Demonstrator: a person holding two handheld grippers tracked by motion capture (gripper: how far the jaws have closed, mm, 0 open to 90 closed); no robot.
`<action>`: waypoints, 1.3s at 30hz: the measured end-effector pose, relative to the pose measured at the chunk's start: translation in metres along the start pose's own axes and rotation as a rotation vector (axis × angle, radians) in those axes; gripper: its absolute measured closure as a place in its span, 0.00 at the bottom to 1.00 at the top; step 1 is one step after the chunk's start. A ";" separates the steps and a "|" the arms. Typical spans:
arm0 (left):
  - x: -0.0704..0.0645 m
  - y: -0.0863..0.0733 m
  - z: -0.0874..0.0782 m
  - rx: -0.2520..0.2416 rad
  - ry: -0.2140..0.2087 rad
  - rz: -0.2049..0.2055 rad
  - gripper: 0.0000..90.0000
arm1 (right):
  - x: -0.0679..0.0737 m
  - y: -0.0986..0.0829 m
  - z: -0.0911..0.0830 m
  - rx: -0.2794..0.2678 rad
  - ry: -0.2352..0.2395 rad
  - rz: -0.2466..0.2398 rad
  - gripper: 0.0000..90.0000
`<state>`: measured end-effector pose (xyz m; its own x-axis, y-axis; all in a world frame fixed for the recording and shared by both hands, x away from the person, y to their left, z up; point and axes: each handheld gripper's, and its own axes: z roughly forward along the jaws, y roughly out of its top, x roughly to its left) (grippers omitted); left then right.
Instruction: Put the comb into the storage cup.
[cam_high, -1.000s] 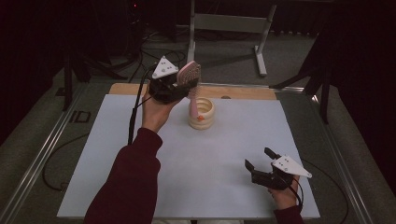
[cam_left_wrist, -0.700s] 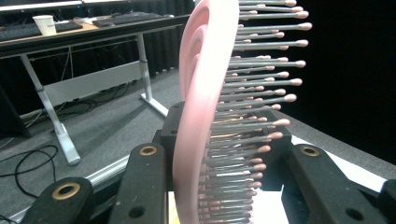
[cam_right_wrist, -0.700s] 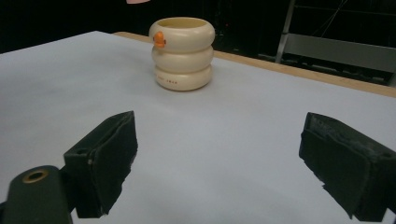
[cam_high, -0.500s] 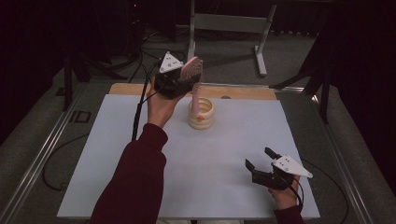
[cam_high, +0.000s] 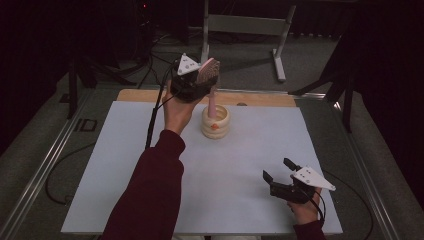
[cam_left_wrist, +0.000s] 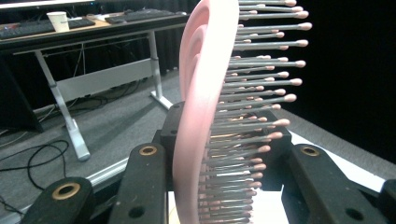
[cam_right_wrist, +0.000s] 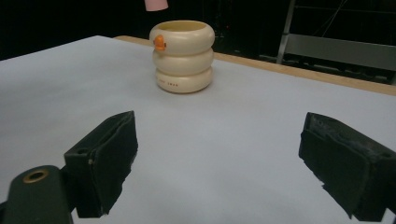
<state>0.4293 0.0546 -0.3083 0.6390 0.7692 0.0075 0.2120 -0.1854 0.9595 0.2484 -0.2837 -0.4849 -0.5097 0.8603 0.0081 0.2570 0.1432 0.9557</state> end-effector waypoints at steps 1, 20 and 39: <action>-0.001 0.000 0.001 -0.002 0.005 0.000 0.71 | 0.000 0.000 0.000 0.000 0.001 0.002 0.13; -0.008 -0.011 0.024 -0.008 0.035 -0.023 0.71 | 0.002 0.000 0.000 -0.004 0.011 0.005 0.13; -0.016 -0.023 0.040 0.006 0.051 -0.057 0.71 | 0.000 0.002 0.000 -0.017 0.041 0.054 0.13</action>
<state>0.4442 0.0222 -0.3416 0.5873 0.8087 -0.0328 0.2512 -0.1436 0.9572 0.2489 -0.2839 -0.4825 -0.5289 0.8456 0.0718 0.2712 0.0882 0.9585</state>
